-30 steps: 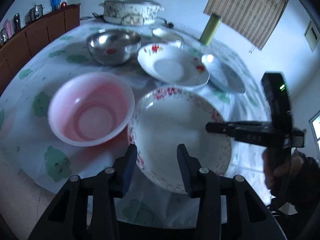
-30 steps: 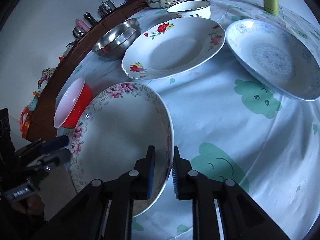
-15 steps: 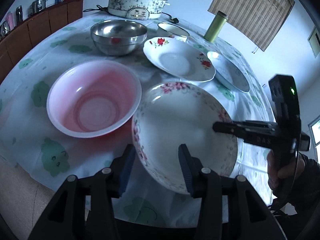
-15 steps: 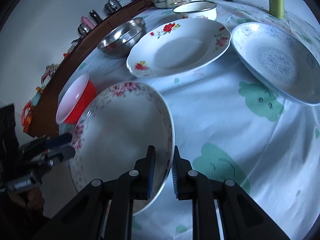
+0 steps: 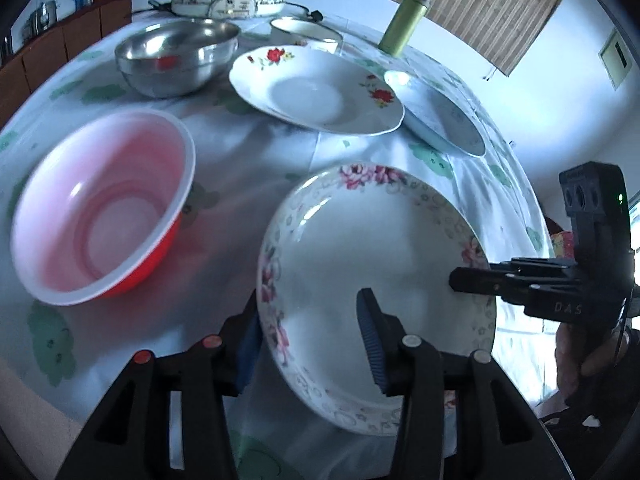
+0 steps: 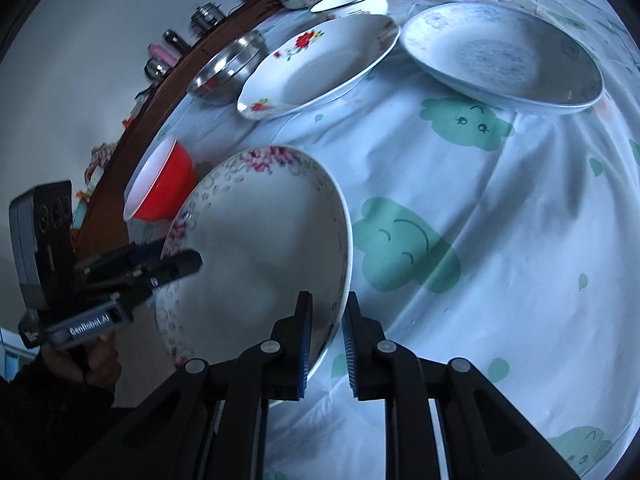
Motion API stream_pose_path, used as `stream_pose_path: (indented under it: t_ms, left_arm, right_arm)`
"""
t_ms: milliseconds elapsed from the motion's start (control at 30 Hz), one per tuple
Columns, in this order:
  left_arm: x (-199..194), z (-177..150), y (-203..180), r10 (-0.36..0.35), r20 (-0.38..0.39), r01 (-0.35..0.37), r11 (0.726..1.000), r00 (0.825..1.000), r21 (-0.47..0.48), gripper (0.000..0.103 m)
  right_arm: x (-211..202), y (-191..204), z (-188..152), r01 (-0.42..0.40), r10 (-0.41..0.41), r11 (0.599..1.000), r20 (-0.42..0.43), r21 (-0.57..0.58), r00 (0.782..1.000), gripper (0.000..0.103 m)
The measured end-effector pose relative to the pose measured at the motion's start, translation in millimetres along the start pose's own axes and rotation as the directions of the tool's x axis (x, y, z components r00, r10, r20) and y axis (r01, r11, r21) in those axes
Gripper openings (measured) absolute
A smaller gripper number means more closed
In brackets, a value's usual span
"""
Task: Organize plates and bowls
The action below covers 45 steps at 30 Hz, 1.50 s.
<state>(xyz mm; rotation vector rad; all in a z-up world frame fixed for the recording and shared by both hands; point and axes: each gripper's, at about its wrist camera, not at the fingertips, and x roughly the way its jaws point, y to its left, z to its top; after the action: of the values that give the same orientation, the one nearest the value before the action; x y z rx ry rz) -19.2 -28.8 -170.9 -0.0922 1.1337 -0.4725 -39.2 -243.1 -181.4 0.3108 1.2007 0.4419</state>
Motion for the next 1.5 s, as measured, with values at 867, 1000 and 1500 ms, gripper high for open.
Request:
stream_pose_path:
  t_ms: [867,1000,1500]
  left_arm:
    - [-3,13,-8,0.019,0.001,-0.019,1.000,1.000,0.021,0.040]
    - [-6,19,-11,0.019,0.011,-0.019,0.999,1.000,0.031,0.040]
    - [-6,104,-1,0.074,0.113,-0.079,0.996,0.991,0.043,0.040]
  right_arm:
    - [-16,-1,0,0.016,-0.018,0.999,0.043,0.029,0.999,0.015]
    - [-24,0,3,0.020,-0.022,0.999,0.074,0.025,0.997,0.015]
    - [-27,-10,86,-0.004,-0.001,1.000,0.167,0.027,0.986,0.015]
